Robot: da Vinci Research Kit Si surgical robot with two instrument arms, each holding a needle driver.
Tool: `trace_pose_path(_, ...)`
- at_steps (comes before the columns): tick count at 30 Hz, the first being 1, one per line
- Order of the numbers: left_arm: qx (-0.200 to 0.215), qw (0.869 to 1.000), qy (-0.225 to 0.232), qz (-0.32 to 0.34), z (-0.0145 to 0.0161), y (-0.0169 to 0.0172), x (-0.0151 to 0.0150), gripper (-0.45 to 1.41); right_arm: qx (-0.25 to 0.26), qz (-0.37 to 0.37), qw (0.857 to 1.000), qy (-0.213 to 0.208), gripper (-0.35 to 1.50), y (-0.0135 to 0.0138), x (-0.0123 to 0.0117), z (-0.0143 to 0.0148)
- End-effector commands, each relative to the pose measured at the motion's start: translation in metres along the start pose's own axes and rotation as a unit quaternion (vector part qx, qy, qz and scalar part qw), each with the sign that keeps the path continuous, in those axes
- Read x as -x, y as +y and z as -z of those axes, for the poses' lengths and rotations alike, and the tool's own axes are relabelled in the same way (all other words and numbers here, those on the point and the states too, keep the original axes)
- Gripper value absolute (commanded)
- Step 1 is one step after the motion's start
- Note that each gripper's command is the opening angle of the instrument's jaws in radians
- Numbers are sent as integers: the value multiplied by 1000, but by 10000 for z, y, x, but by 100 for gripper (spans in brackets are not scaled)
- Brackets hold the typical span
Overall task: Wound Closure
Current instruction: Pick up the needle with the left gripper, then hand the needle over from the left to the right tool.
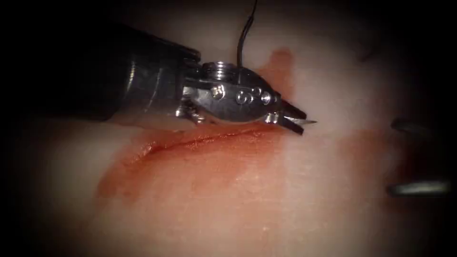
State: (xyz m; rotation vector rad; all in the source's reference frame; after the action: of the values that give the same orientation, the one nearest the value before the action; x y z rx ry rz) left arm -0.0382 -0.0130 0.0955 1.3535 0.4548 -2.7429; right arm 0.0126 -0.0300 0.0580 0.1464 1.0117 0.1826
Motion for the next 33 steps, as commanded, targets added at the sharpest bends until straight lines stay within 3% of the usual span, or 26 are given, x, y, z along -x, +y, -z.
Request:
trace_pose_path(1, 3, 1000, 7, -6, -3, 5, 2, -45, 0, -4, 1000, 1, 71, -4, 2, -10)
trace_pose_path(6, 24, 997, 67, -37, 21, 48, 9, -45, -10, -35, 999, 15, 66, 7, -2, -26)
trace_pose_path(11, 43, 989, 122, -76, 38, 80, 14, -45, -49, -83, 994, 56, 64, 27, -10, -53)
trace_pose_path(15, 45, 973, 182, -132, 51, 88, 21, -45, -86, -147, 979, 114, 61, 45, -25, -97)
trace_pose_path(20, 44, 954, 243, -167, 48, 89, 25, -45, -109, -177, 968, 139, 61, 56, -32, -121)
trace_pose_path(24, 52, 943, 267, -190, 48, 94, 21, -45, -119, -218, 955, 165, 61, 63, -25, -142)
trace_pose_path(33, 65, 933, 280, -217, 48, 103, 11, -45, -119, -271, 937, 183, 61, 69, -6, -173)
